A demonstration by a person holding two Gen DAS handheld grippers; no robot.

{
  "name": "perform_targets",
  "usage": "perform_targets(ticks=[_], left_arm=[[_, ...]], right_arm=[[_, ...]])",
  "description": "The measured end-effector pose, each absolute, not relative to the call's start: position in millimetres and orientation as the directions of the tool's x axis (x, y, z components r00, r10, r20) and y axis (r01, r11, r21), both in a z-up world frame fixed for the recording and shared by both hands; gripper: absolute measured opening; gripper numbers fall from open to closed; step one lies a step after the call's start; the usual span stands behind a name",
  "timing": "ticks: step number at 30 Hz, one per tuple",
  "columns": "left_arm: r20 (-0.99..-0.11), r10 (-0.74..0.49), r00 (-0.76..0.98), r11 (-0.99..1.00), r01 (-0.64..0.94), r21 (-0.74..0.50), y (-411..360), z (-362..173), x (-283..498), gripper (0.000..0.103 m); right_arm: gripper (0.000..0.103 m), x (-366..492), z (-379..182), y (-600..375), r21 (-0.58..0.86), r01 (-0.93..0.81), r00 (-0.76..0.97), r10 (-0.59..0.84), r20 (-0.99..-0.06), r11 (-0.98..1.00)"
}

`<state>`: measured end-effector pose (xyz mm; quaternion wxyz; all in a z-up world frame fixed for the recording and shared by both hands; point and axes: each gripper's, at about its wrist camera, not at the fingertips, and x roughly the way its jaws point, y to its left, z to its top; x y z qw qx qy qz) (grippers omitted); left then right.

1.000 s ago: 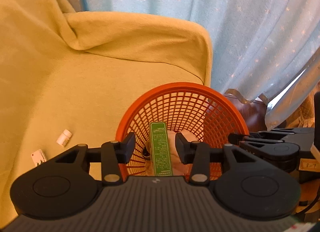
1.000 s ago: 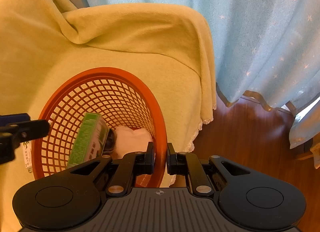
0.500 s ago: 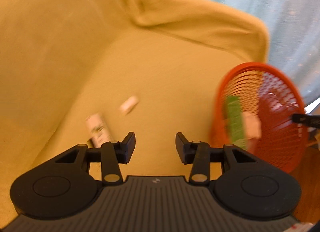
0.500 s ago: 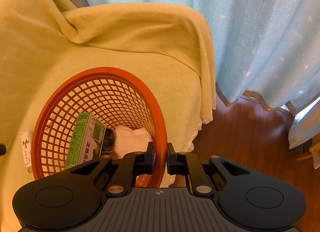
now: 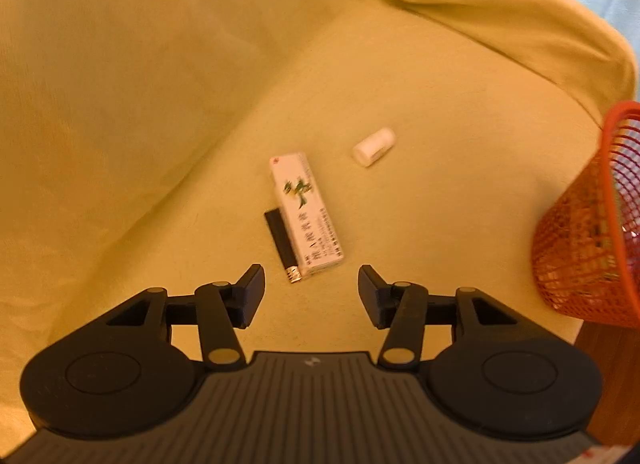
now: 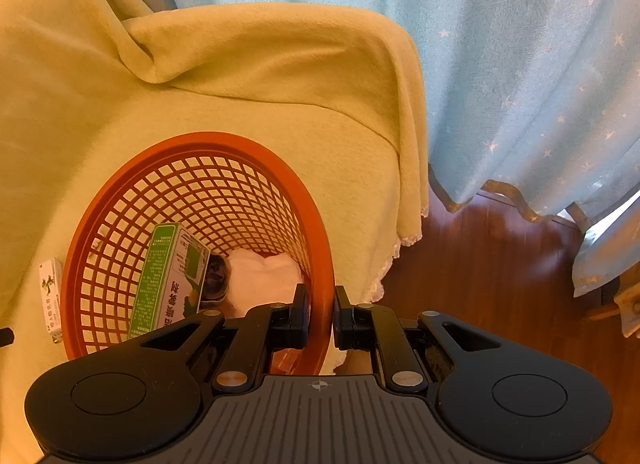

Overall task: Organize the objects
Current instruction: 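Move the left gripper to the white-and-green ointment box and grasp it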

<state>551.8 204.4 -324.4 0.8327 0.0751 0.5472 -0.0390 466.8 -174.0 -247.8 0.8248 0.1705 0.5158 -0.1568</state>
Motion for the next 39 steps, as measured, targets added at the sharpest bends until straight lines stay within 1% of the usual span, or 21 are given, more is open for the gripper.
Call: perform_targets(ticks=[5, 14, 16, 18, 21, 22, 23, 28, 33, 35, 39], left_arm=[[-0.922, 0.017, 0.386, 0.988, 0.136, 0.075, 206, -345, 564, 0.048], [-0.925, 0.069, 0.373, 0.985, 0.122, 0.122, 194, -394, 600, 0.048], [-0.926, 0.074, 0.371, 0.984, 0.125, 0.129, 190, -402, 605, 0.049], [-0.924, 0.082, 0.372, 0.98, 0.136, 0.142, 187, -410, 608, 0.052], [-0.926, 0.101, 0.363, 0.975, 0.148, 0.164, 183, -420, 611, 0.052], [-0.923, 0.114, 0.367, 0.971, 0.154, 0.181, 181, -423, 612, 0.05], [-0.922, 0.125, 0.367, 0.966, 0.166, 0.198, 180, -425, 612, 0.044], [-0.917, 0.107, 0.383, 0.955, 0.216, 0.202, 186, -425, 600, 0.038], [-0.938, 0.039, 0.344, 0.947, 0.286, 0.144, 197, -421, 564, 0.037], [-0.946, 0.026, 0.322, 0.941, 0.312, 0.132, 200, -421, 545, 0.034], [-0.963, 0.01, 0.269, 0.949, 0.3, 0.094, 210, -424, 516, 0.035]], right_arm=[[0.008, 470, -248, -173, 0.115, 0.443, 0.417, -0.091, -0.904, 0.889], [0.008, 474, -247, -171, 0.102, 0.453, 0.412, -0.107, -0.905, 0.886], [0.008, 472, -247, -170, 0.1, 0.455, 0.41, -0.109, -0.905, 0.885], [0.008, 473, -247, -170, 0.096, 0.458, 0.406, -0.112, -0.907, 0.884], [0.008, 474, -247, -170, 0.092, 0.463, 0.402, -0.116, -0.908, 0.882], [0.008, 474, -247, -170, 0.091, 0.463, 0.401, -0.117, -0.909, 0.882], [0.008, 475, -247, -170, 0.089, 0.464, 0.4, -0.118, -0.909, 0.881], [0.008, 477, -247, -169, 0.088, 0.463, 0.398, -0.118, -0.91, 0.882], [0.008, 476, -247, -170, 0.088, 0.461, 0.396, -0.116, -0.911, 0.883], [0.008, 475, -247, -172, 0.091, 0.463, 0.394, -0.113, -0.912, 0.882], [0.008, 476, -248, -172, 0.092, 0.462, 0.392, -0.11, -0.913, 0.882]])
